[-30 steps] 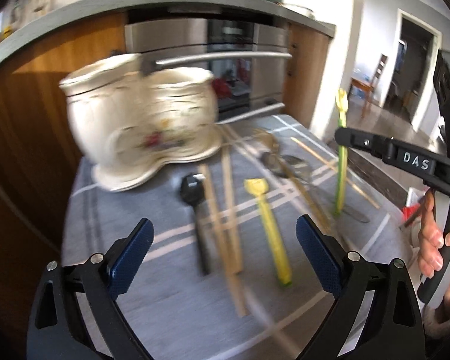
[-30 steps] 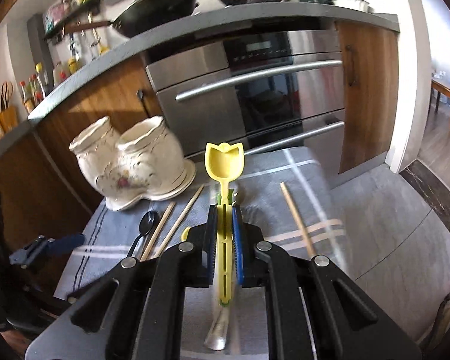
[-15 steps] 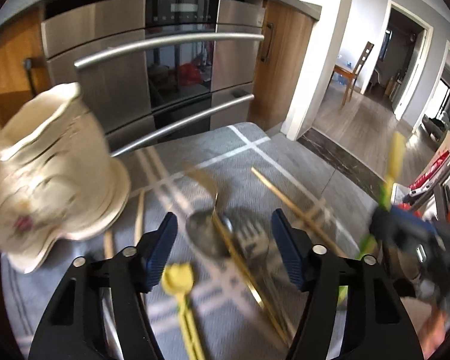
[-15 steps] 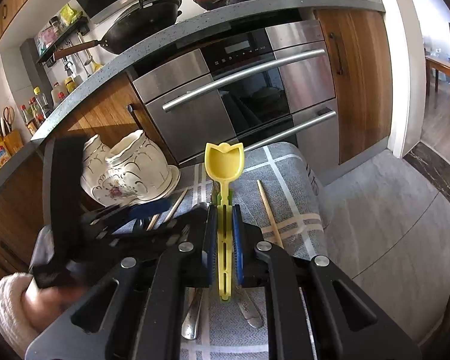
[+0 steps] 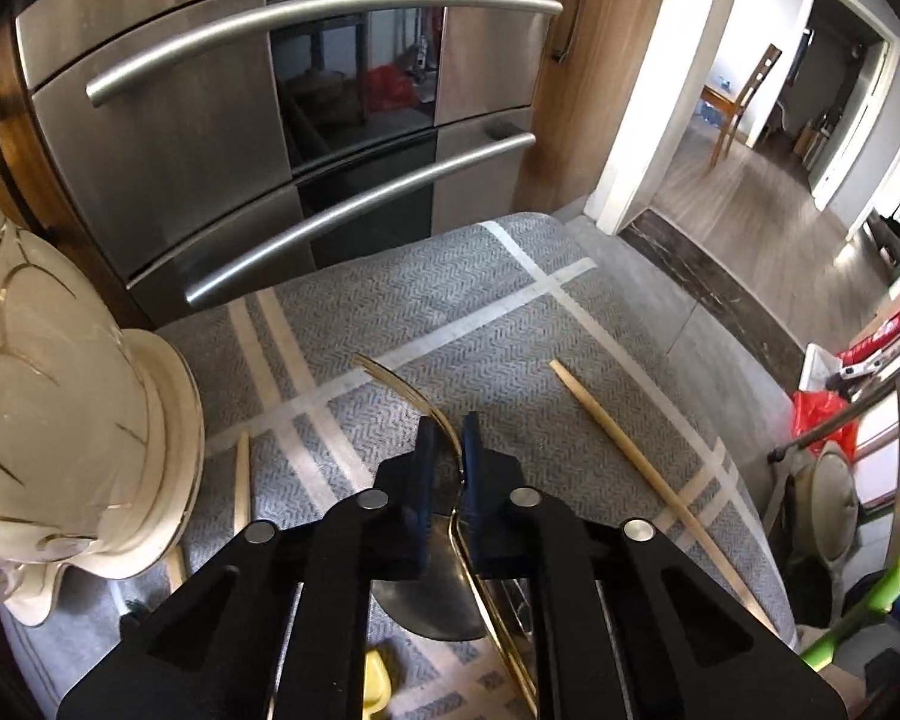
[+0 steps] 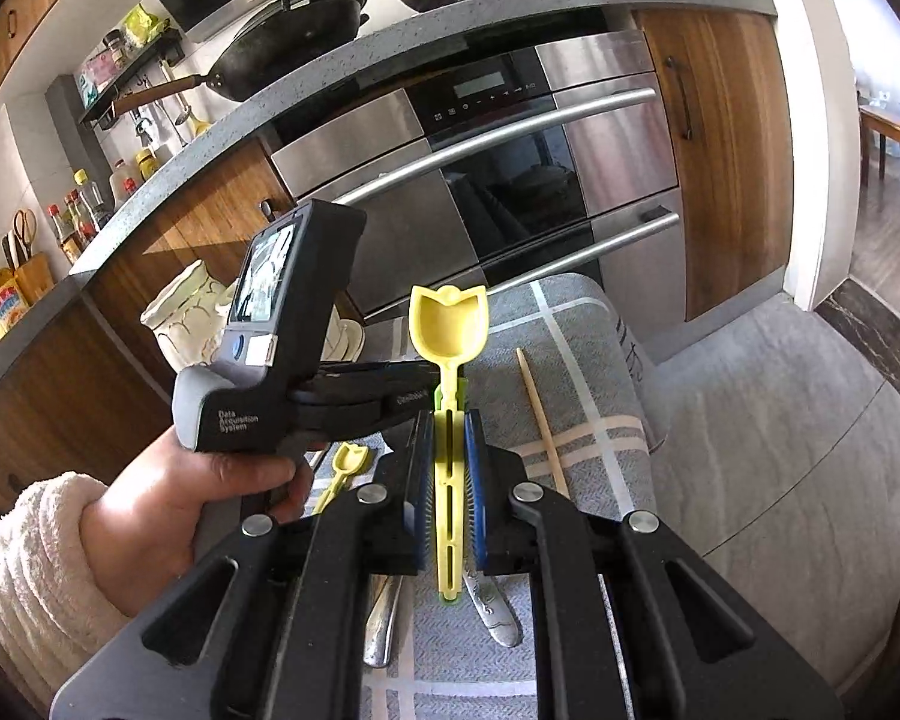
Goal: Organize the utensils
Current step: 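Grasp the gold fork with the left gripper while the right lifts the yellow spatula, then carry the gold fork and yellow spatula up over the ceramic holder with both grippers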
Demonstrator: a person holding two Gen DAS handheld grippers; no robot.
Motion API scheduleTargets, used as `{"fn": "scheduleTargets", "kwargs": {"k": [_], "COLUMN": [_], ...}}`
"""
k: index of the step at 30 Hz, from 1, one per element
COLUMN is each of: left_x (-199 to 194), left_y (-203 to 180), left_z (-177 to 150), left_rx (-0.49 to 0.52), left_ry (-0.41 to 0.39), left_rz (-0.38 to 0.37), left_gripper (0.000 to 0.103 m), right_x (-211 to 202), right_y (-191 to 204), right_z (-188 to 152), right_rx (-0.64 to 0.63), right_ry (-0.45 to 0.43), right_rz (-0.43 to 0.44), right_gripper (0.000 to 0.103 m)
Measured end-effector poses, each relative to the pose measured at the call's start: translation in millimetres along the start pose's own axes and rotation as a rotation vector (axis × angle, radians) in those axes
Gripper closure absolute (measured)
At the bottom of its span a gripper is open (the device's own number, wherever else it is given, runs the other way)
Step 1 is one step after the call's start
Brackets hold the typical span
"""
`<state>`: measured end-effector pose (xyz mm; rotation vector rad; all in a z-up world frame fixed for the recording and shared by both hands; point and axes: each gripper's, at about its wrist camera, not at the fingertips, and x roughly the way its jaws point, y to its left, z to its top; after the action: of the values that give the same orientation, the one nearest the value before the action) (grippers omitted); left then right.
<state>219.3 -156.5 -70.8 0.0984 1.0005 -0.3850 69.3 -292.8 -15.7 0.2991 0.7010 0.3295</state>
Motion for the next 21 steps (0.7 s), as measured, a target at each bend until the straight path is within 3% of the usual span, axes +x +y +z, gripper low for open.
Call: {"fn": "scheduleTargets", "kwargs": {"k": [8, 15, 21], "left_x": [-36.5, -105.8, -163.0], "left_y": [6.1, 11.0, 10.4], "left_z": [3.1, -10.9, -33.0], "left_rx": [-0.037, -0.053, -0.016], "left_ry": [-0.095, -0.225, -0.342], "left_rz": [-0.053, -0.145, -0.173], "left_gripper": [0.095, 0.097, 0.098], "right_x": [5.9, 9.3, 13.1], "right_y": [-5.7, -1.9, 9.2], "right_z": [1.1, 0.3, -3.3], "right_rx": [0.017, -0.002, -0.034], "right_ry": [0.006, -0.007, -0.014], "right_rz": [-0.030, -0.053, -0.060], "right_gripper": [0.093, 0.093, 0.093]}}
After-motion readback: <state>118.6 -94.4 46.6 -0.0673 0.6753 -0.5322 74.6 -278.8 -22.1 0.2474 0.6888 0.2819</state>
